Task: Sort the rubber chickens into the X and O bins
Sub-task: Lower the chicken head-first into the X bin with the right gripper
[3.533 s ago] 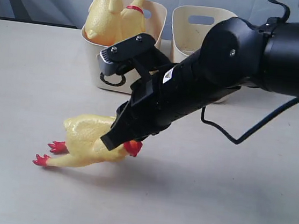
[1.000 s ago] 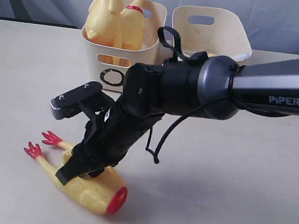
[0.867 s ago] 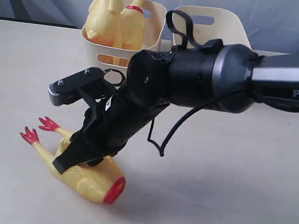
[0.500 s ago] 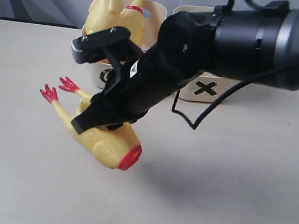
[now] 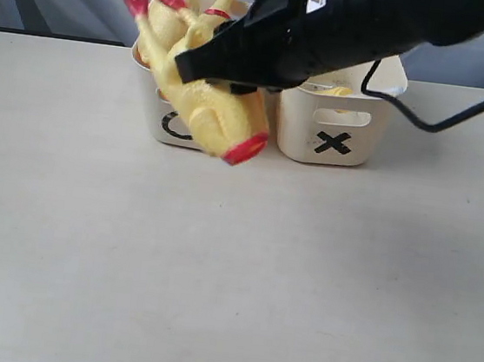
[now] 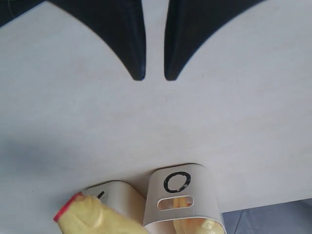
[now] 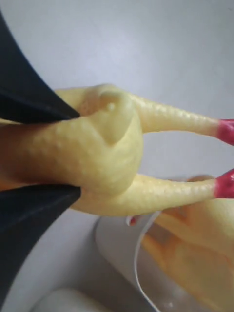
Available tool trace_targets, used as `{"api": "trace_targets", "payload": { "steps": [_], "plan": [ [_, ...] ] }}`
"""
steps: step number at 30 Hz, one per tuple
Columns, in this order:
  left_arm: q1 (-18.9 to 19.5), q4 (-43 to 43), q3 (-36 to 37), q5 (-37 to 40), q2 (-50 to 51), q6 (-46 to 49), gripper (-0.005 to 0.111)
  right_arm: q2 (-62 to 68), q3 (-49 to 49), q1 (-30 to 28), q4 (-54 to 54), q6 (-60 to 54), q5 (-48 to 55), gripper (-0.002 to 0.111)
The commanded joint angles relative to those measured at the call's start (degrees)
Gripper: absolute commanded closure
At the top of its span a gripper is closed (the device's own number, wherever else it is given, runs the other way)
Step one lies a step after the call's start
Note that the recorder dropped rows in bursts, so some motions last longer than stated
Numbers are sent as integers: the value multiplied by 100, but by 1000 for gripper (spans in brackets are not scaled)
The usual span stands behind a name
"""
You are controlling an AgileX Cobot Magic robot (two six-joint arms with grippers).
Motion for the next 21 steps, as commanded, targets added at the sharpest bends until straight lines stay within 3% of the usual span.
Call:
{"api": "trace_targets", "payload": {
  "steps": [1, 13, 21],
  "plan": [
    [-3, 11, 21, 17, -39, -3, 92, -32, -37, -415, -707, 756, -734, 109],
    [-3, 22, 21, 17, -39, -3, 92, 427, -37, -1491, -1142, 1202, -2319, 109],
    [-3, 12, 21, 17, -39, -3, 92, 1052, -37, -1718, -1083, 1181, -3269, 109]
  ]
}}
